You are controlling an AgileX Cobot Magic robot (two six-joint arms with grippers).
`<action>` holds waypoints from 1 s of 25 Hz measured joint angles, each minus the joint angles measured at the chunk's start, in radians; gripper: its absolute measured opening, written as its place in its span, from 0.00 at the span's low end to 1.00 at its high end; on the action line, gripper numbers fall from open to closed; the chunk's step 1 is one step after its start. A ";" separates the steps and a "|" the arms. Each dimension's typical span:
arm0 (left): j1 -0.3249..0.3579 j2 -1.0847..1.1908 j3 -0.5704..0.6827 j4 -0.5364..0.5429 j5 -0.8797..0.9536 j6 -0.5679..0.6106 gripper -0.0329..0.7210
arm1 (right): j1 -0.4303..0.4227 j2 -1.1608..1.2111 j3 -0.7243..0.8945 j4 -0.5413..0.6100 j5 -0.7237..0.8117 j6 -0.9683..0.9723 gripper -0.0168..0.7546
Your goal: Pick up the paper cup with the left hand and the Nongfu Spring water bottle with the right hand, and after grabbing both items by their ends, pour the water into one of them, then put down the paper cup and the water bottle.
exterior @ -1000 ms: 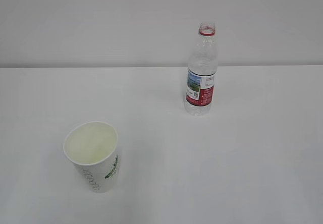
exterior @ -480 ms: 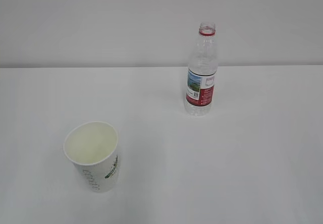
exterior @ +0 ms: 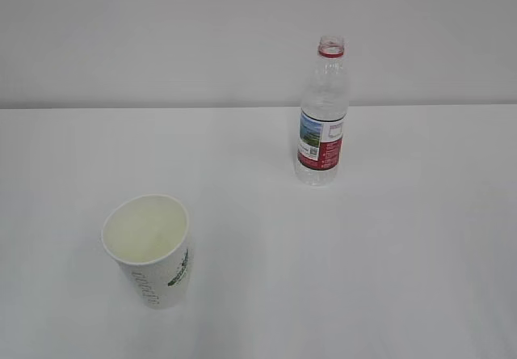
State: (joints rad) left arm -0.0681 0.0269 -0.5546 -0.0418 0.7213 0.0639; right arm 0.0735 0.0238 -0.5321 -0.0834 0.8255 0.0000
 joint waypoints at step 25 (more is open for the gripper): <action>0.000 0.474 0.000 0.081 -0.616 0.002 0.71 | 0.000 0.554 0.000 -0.066 -0.783 0.000 0.74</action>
State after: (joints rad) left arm -0.0681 0.5004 -0.5545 0.0389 0.1056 0.0662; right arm 0.0735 0.5781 -0.5321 -0.1490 0.0424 0.0000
